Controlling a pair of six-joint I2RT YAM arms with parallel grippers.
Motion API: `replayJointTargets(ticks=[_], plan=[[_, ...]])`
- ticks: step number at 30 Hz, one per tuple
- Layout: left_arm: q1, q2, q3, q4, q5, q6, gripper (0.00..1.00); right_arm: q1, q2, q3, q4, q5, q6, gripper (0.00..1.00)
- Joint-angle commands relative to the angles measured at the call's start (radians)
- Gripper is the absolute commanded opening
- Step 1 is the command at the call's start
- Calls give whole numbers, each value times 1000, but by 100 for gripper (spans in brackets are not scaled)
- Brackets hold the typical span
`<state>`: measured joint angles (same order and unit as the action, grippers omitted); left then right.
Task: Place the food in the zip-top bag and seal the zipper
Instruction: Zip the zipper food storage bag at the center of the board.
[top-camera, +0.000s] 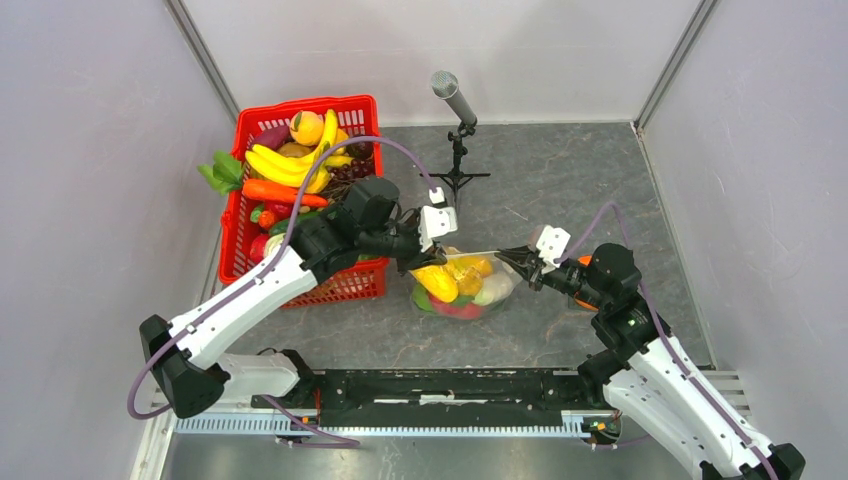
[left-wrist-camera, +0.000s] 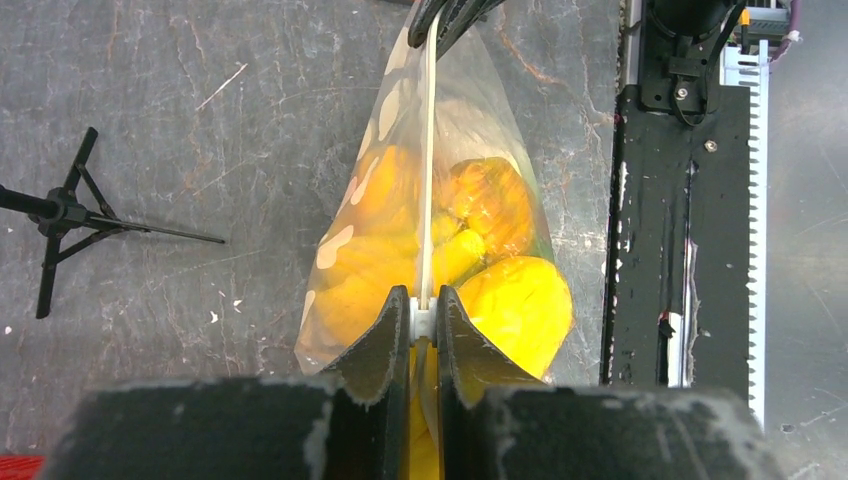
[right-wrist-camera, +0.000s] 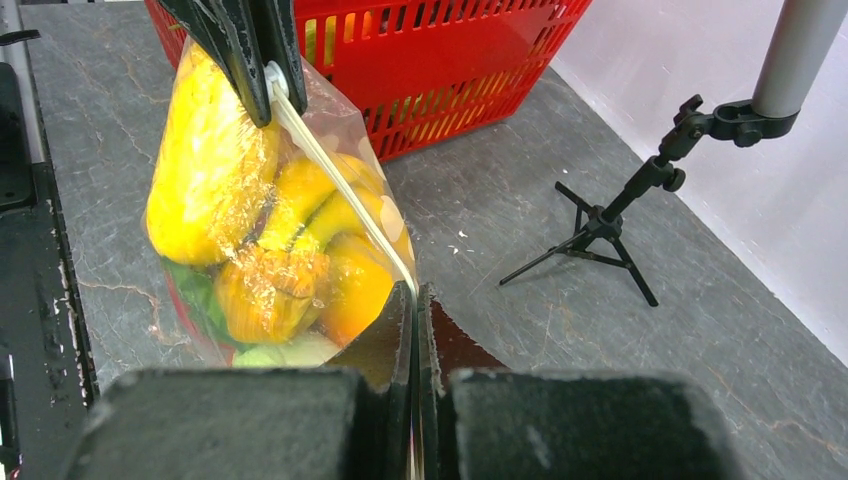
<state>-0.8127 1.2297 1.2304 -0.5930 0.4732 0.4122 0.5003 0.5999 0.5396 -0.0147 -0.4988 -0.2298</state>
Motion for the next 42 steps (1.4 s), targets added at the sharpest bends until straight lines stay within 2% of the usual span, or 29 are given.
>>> replayJointTargets(ticks=[1,6,8,9,10,12,13,15,17,18,21,29,31,35,37,39,42], plan=[[41,-32,38,-143,-6,7,2,-37,-15,-1,7,120,-9,0],[44,-17,49,-204,-46,17,4,-38,9,19,-67,293,-9,0],[45,-24,47,-196,-68,4,17,-37,8,12,-47,282,6,0],[46,-28,44,-188,-61,-2,29,-38,9,7,-37,276,14,0],[46,-35,41,-166,-52,-10,50,-38,13,5,-27,261,14,0],[49,-54,22,-94,-51,-58,55,-38,20,-2,-4,215,16,0],[54,-69,5,-43,-44,-77,61,-38,24,-6,6,202,18,0],[64,-101,-43,66,-55,-138,75,-37,30,-14,7,176,17,0],[77,-122,-74,109,-52,-157,99,-37,32,-12,2,174,8,0],[86,-126,-87,113,-44,-161,100,-37,30,-13,-3,176,3,0],[113,-108,-111,93,4,-166,100,-38,12,-16,-9,175,-18,0],[130,-40,-107,126,24,-213,100,-37,-59,-31,-15,187,-40,0],[137,-11,-91,117,65,-230,89,-39,-78,-41,-15,208,-32,0],[145,35,-92,92,179,-237,57,-38,-110,-70,-12,228,-22,0],[145,56,-79,45,238,-203,49,-38,-121,-77,-13,242,-18,0],[145,74,-53,-24,267,-163,40,-37,-125,-77,-14,250,-18,0],[145,79,-35,-46,267,-141,17,-38,-120,-68,-12,247,-20,0]])
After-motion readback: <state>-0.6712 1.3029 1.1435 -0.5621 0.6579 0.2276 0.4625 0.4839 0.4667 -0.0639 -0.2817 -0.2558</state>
